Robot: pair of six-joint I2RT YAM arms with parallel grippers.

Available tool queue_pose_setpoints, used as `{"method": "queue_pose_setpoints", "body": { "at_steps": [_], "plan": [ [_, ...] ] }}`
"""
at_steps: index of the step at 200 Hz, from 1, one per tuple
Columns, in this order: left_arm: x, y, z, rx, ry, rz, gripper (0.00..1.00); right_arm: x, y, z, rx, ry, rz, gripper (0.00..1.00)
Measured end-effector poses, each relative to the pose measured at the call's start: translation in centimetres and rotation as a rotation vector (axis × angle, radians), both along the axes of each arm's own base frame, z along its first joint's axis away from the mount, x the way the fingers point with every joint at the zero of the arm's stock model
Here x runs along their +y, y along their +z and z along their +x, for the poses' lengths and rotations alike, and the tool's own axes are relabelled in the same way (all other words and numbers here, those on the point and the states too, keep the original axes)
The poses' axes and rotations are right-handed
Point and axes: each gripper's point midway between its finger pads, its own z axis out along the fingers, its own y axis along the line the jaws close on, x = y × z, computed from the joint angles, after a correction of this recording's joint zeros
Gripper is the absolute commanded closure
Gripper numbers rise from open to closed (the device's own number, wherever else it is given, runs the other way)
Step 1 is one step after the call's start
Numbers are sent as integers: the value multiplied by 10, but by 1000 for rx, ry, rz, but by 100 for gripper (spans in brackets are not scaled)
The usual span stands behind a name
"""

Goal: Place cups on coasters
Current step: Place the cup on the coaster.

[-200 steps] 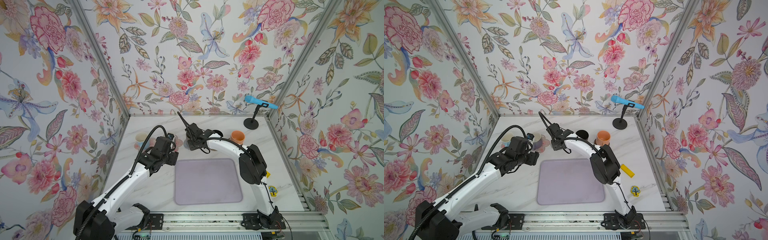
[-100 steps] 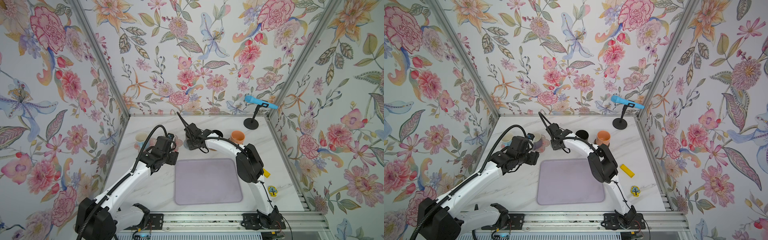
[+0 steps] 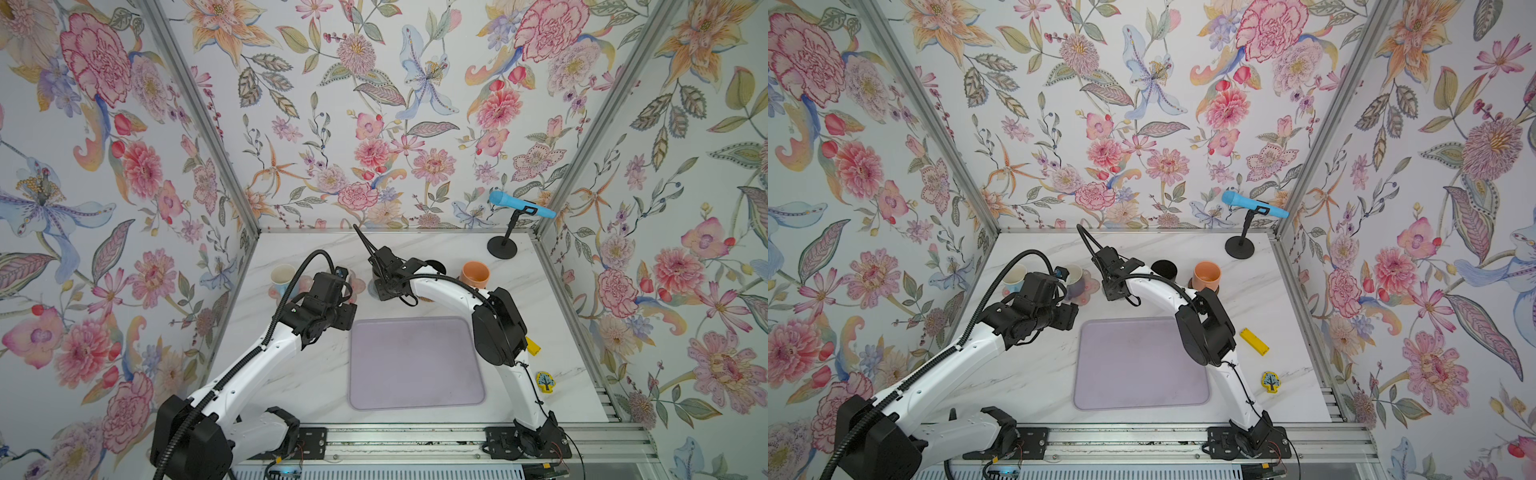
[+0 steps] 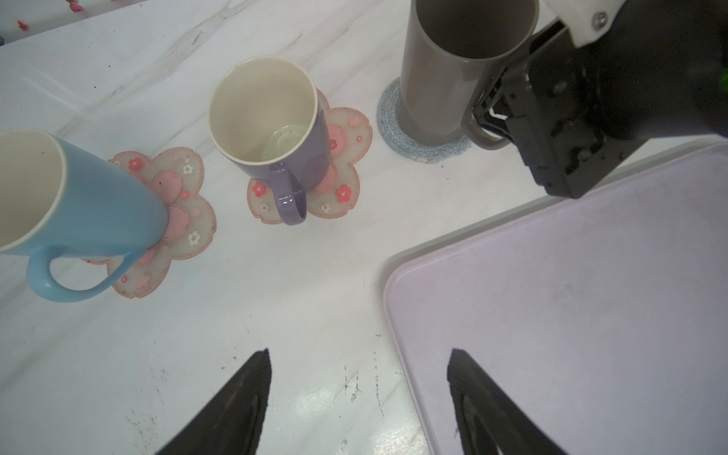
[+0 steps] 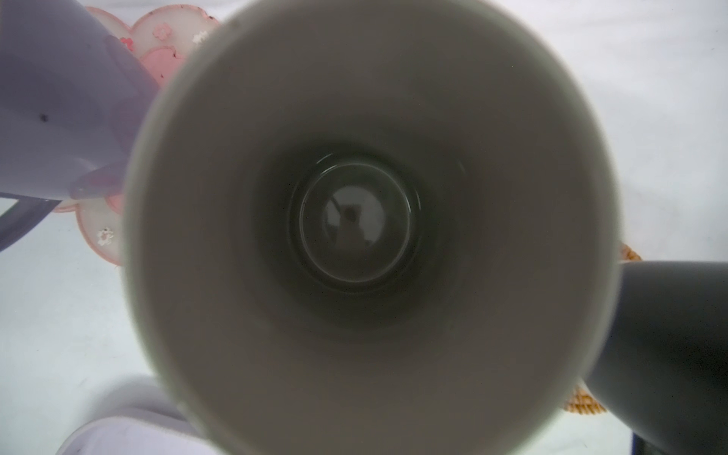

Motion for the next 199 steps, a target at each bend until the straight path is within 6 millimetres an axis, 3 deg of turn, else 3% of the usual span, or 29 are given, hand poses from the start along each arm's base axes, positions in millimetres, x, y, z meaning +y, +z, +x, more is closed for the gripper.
{"method": "queue_pose_setpoints", "body": {
  "at_steps": [199],
  "plan": [
    [2, -3, -1, 8, 5, 4, 25, -2, 1, -3, 4, -54, 9, 100]
  ]
}}
